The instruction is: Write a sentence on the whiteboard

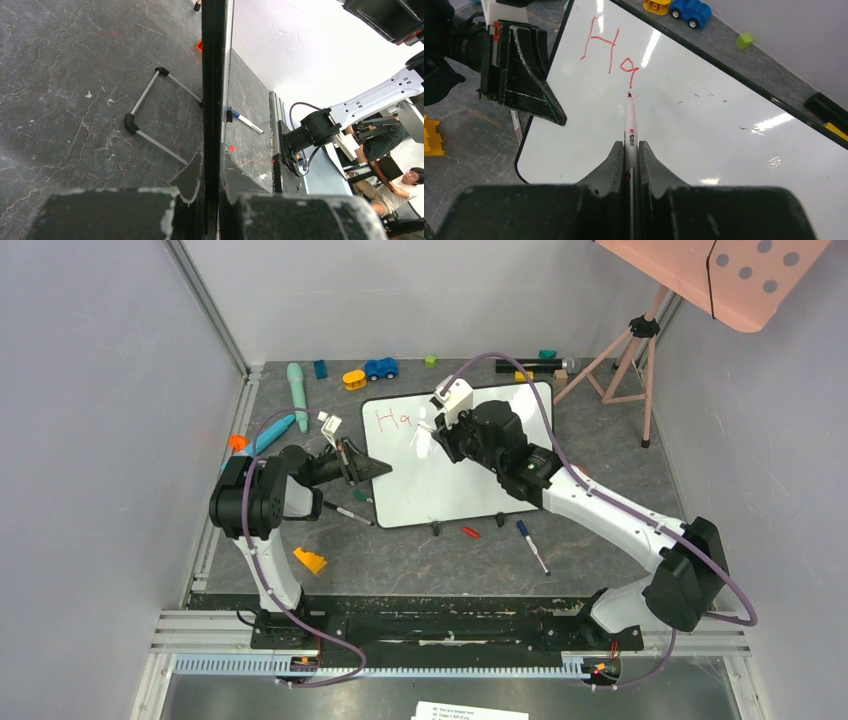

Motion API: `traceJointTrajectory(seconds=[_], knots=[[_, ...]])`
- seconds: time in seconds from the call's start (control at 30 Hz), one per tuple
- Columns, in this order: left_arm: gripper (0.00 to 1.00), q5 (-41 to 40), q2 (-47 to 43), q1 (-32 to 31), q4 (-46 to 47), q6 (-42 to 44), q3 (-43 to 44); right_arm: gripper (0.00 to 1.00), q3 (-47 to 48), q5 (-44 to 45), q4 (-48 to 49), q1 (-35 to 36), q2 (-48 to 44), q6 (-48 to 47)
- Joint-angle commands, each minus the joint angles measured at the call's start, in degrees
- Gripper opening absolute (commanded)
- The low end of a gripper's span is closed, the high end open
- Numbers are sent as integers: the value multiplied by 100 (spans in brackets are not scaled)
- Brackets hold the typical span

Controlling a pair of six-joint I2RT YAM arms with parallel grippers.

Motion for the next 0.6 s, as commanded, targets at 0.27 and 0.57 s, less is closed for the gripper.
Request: traceJointTrajectory(seconds=[0.27,0.57], knots=[[2,49,-43,-44,304,499,-43,0,386,629,332,-3,326,-2],[2,38,-54,-33,304,525,-62,0,625,548,316,-3,545,-71]])
